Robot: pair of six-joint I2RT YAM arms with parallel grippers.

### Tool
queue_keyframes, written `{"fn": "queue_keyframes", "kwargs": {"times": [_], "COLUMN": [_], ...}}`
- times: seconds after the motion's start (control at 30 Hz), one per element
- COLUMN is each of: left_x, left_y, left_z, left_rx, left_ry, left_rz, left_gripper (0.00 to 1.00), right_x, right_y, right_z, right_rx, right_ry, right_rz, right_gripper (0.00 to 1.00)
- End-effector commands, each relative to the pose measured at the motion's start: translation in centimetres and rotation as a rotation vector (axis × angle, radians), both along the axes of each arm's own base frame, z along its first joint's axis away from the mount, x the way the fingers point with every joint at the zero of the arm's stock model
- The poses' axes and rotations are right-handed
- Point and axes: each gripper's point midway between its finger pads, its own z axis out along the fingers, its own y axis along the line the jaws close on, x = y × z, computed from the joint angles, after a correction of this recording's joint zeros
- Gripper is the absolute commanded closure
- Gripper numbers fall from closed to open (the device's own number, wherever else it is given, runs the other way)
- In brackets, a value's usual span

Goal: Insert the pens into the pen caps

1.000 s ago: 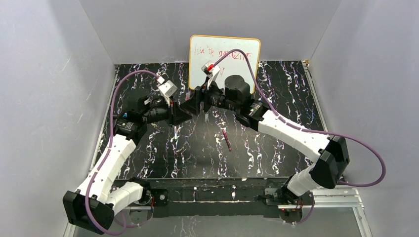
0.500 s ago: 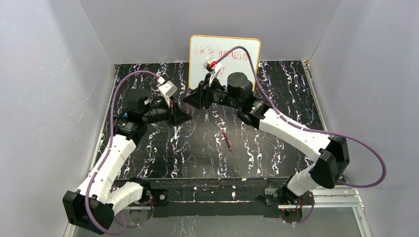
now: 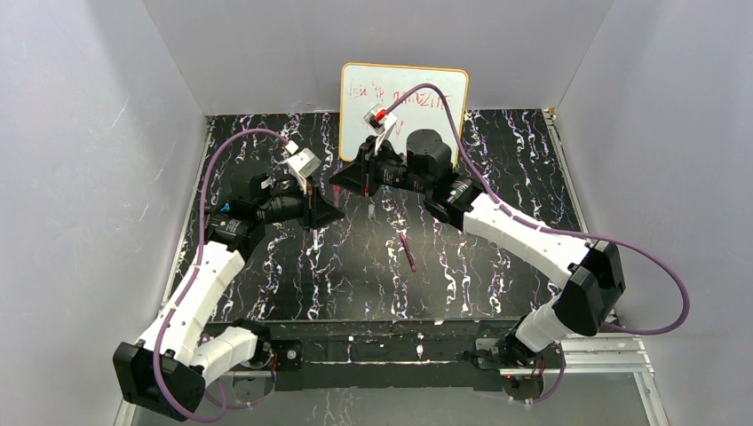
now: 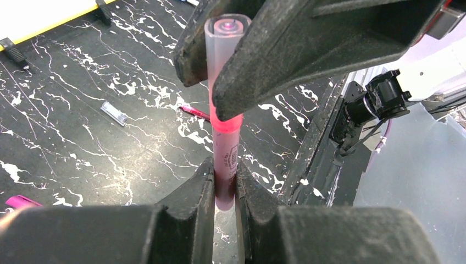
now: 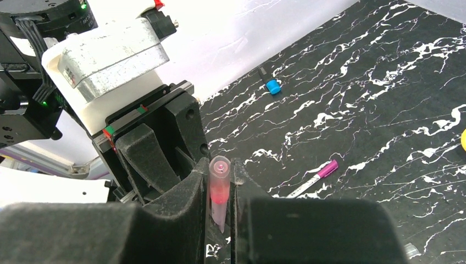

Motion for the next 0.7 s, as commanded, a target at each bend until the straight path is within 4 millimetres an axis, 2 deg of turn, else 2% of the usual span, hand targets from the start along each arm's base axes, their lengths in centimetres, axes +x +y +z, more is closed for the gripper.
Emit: {"fn": "queue_keyframes", "kwargs": {"times": [0.0, 0.37, 0.67], "left_x": [0.9, 3.3, 4.4], "left_y": [0.2, 0.7, 0.9], "left_z": [3.0, 7.7, 11.0], "left_rx": [0.013, 0.02, -0.004], "left_ry": [-0.104, -0.257, -0.342], "left_rz": [0.014, 0.08, 0.111], "left_gripper": [1.0, 1.0, 1.0], "right_x": [-1.1, -3.4, -6.0], "right_y": [0.2, -0.2, 0.8], "right_z": [-0.3, -5.9, -9.6], "right_rx": [-0.002, -0.096, -0.146], "right_ry": [0.01, 0.116, 0.178], "right_rz": [0.055, 0.11, 0.164], "right_gripper": [0.99, 0.99, 0.99]}}
